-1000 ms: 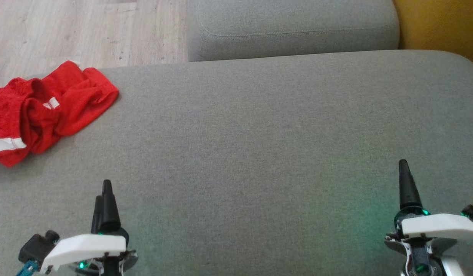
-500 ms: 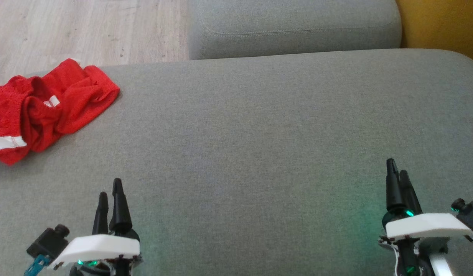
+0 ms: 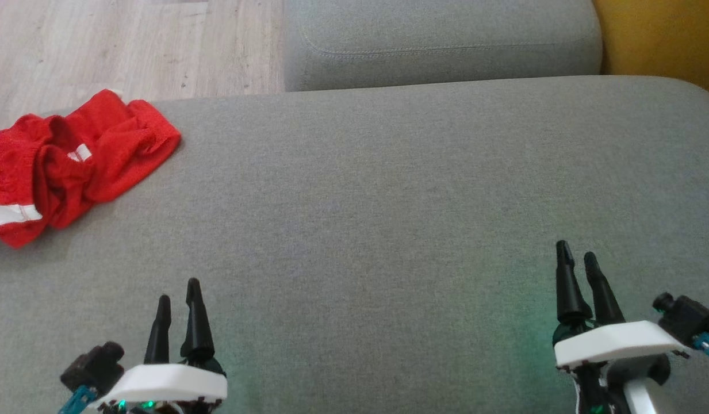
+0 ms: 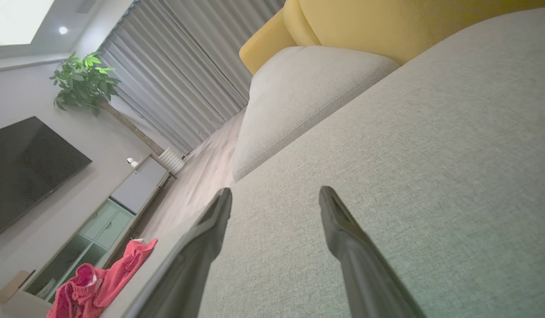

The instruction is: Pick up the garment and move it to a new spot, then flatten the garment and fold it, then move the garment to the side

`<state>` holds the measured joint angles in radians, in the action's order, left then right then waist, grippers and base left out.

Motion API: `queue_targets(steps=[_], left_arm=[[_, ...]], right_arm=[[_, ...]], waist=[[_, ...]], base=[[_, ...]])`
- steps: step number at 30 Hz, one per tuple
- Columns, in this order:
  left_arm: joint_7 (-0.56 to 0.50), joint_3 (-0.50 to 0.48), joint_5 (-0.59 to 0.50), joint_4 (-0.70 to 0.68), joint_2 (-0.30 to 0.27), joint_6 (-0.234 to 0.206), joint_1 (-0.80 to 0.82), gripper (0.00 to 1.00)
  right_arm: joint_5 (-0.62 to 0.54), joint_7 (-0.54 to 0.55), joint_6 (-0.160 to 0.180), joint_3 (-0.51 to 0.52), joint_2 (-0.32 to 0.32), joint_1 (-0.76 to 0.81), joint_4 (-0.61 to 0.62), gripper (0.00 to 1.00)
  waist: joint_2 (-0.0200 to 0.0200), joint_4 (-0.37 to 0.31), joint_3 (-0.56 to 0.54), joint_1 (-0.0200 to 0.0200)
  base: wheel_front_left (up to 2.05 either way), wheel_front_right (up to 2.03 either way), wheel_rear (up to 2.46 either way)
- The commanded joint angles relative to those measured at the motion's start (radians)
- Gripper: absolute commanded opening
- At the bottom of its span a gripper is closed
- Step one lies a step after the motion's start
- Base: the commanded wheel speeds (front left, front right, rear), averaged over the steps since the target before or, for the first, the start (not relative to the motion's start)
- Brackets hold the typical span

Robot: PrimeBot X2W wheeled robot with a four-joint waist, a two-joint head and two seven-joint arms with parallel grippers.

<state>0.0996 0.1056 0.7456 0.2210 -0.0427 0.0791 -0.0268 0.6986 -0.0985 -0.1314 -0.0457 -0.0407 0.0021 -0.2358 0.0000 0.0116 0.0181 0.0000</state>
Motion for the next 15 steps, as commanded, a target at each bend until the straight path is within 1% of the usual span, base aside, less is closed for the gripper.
queue_targets(steps=[1,15], left_arm=[[0.016,-0.007,-0.033,-0.029,-0.006,-0.003,0.025,1.00],[0.060,0.004,-0.200,-0.019,-0.006,-0.009,0.016,1.00]], right_arm=[[-0.037,-0.016,0.000,-0.023,-0.007,-0.034,0.031,1.00],[-0.239,-0.060,0.001,-0.065,-0.008,-0.039,0.010,1.00]], waist=[[0.0000,0.001,0.000,0.0000],[0.0000,0.006,0.004,0.0000]], base=[[0.00,0.00,0.00],[0.00,0.00,0.00]])
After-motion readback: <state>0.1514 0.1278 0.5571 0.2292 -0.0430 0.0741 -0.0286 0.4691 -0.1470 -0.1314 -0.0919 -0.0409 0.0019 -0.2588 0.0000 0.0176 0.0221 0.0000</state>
